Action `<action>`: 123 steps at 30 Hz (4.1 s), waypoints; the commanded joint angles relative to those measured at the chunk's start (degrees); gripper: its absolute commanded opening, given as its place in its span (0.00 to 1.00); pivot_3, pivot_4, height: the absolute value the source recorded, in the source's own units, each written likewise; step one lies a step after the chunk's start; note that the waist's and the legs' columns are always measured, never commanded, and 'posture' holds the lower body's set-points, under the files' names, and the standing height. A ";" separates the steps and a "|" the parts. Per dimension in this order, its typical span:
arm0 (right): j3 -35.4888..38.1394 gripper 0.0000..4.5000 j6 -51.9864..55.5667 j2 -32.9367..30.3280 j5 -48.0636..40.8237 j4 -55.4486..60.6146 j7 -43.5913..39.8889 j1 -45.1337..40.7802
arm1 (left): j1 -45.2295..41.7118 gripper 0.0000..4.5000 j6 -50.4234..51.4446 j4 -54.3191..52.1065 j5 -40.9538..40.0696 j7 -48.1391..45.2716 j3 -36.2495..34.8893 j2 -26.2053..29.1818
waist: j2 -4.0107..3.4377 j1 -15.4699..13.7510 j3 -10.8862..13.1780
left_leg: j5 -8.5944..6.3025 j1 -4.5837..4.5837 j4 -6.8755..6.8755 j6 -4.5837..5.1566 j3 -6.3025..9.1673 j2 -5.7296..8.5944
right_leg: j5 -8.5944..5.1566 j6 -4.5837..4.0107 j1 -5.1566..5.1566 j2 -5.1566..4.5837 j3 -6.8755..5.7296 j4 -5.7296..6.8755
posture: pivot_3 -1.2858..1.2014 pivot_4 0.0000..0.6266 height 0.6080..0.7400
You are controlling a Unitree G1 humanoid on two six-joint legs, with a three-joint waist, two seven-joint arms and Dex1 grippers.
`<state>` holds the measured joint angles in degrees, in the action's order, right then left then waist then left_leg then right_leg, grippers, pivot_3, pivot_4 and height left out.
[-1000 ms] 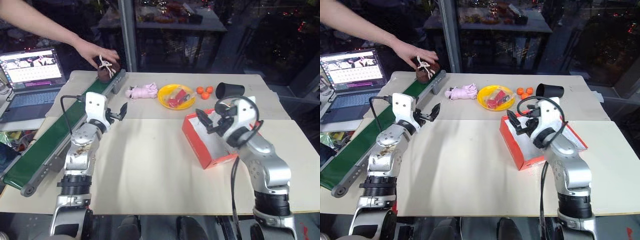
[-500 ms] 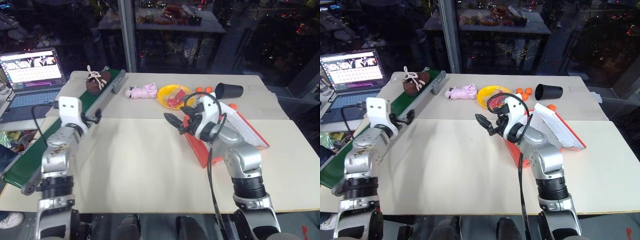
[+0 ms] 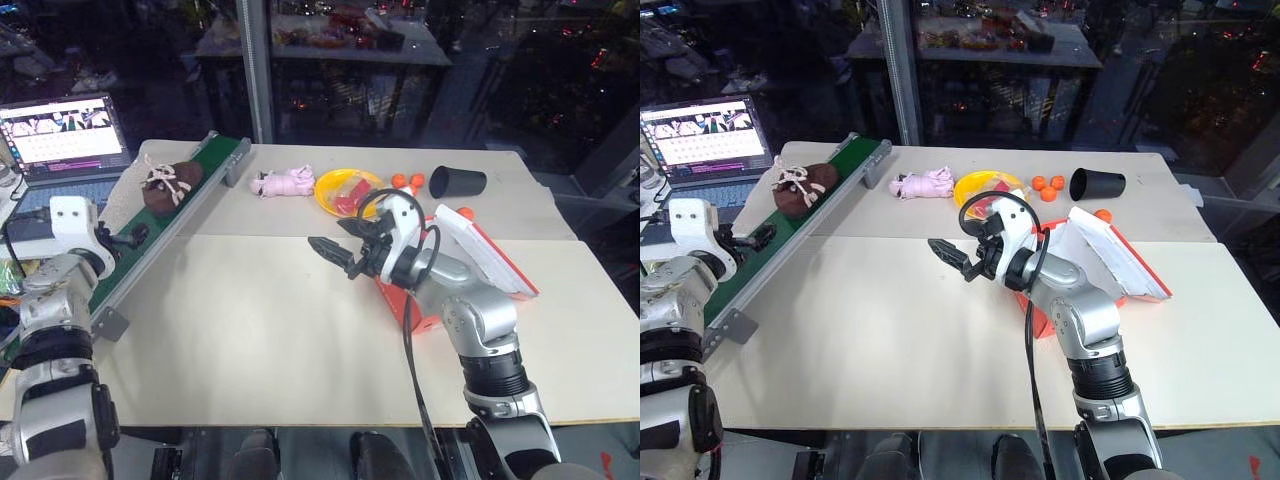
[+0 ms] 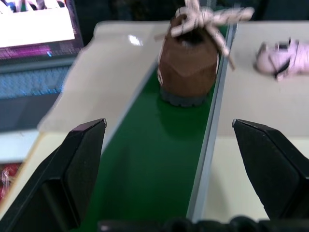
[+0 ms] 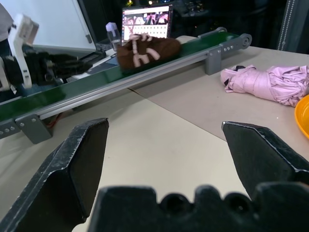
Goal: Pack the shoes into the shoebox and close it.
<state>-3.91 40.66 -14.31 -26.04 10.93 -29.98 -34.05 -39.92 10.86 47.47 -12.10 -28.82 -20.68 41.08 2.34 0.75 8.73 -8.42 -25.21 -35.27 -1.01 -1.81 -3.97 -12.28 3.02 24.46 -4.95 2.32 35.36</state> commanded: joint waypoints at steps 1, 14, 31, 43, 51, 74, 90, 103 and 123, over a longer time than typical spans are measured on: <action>0.50 1.00 0.63 -0.47 -1.54 3.97 -0.67 -1.60 | -3.32 1.00 -4.50 5.41 1.18 -1.40 1.04 1.58 | 0.00 -0.07 0.00 | 0.00 0.00 0.00 0.00 0.00 0.00 | 0.00 0.00 0.00 0.00 0.00 0.02 | 0.52 0.24 1.00; 1.48 1.00 4.48 -3.97 -1.04 6.40 -0.05 -0.93 | -5.98 1.00 -9.40 19.26 1.63 -0.76 0.53 3.01 | 0.03 0.13 0.00 | 0.00 -0.02 -0.02 0.00 0.00 0.00 | -0.08 -0.08 0.16 0.00 0.01 0.36 | 0.52 0.24 1.00; 15.07 1.00 16.61 3.66 -15.33 6.23 9.71 -6.28 | -14.62 0.57 -3.68 -4.96 -3.30 -9.20 6.31 -12.44 | 0.51 -1.52 0.22 | 0.66 -0.69 -0.08 -0.63 -0.01 -0.03 | 0.29 -0.27 0.60 -0.17 -0.33 0.61 | 0.52 0.24 1.00; 35.31 1.00 21.11 9.76 -43.98 -3.29 31.50 -19.31 | -18.32 0.57 14.94 -37.38 -14.87 -13.93 14.40 -24.06 | 0.32 0.60 0.33 | 0.76 -0.82 0.05 -0.25 0.10 -0.03 | 0.25 -0.10 0.74 -0.12 -0.31 0.67 | 0.52 0.24 1.00; 37.15 1.00 15.49 5.00 -53.23 -3.70 37.49 -22.28 | -15.88 0.57 17.65 -40.45 -16.12 -13.85 15.82 -24.84 | 0.14 0.94 0.44 | 0.92 -0.69 0.00 -0.01 0.12 -0.01 | 0.27 -0.12 0.62 -0.11 -0.26 0.70 | 0.52 0.24 1.00; 28.13 0.09 9.15 -9.07 -42.80 -8.22 35.30 -20.32 | -8.20 1.00 23.41 -45.39 -18.19 -9.34 15.28 -25.05 | 0.07 1.33 0.48 | 0.92 -0.71 0.00 0.00 0.12 0.01 | 0.27 -0.12 0.62 -0.11 -0.21 0.67 | 0.52 0.24 1.00; -0.29 0.09 5.98 -41.39 -6.47 -20.57 -4.78 -13.17 | 3.38 1.00 27.10 -52.51 -16.26 -2.46 15.07 -20.50 | -0.22 0.51 0.70 | 0.91 -0.76 -0.02 -0.01 0.09 0.05 | 0.26 -0.12 0.67 -0.12 -0.11 0.49 | 0.52 0.24 1.00; -12.65 0.09 -8.00 -37.84 13.98 -33.93 -19.88 -14.30 | 5.79 1.00 28.24 -56.04 -17.38 0.94 14.35 -21.36 | -0.27 0.17 0.76 | 0.91 -0.78 -0.21 -0.01 0.09 0.10 | 0.29 -0.04 0.64 -0.12 -0.10 0.51 | 0.52 0.24 1.00; -13.81 0.99 -33.05 -20.11 32.78 -75.86 -16.65 -34.52 | 10.47 1.00 31.16 -63.63 -18.83 5.33 12.32 -20.72 | -0.31 0.28 0.80 | 0.90 -0.76 -0.37 -0.03 0.09 0.11 | 0.34 0.01 0.53 -0.12 -0.10 0.58 | 0.52 0.24 1.00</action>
<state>-19.92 10.09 -34.07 6.19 -65.67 -48.36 -65.60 -29.09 42.00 -13.25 -29.76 -23.65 -7.25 19.90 2.03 1.03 9.53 -7.51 -25.96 -35.64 -1.04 -1.71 -3.87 -11.94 3.04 24.98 -5.07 2.23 35.96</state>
